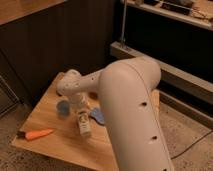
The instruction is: Place the bottle in the ceramic bowl
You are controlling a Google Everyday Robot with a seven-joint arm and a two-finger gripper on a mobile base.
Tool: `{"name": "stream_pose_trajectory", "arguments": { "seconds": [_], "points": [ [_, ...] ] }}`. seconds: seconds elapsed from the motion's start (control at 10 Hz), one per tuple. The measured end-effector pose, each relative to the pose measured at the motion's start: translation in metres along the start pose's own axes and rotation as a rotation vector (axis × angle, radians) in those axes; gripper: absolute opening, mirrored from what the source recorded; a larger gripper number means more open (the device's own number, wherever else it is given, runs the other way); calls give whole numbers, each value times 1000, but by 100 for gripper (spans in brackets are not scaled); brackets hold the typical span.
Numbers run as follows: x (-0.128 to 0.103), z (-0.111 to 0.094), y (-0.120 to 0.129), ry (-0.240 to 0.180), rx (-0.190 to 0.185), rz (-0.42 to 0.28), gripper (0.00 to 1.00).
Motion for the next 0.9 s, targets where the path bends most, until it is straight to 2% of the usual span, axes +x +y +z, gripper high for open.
{"name": "stream_pose_trajectory", "arguments": {
  "seconds": [0.4,0.7,0.8,0.9],
  "points": [
    [4,8,3,21,-51,5,65],
    [11,15,9,40,-89,-15,64],
    [12,16,12,41,-105,-28,60],
    [14,16,18,39,-129,-52,46]
  ]
}}
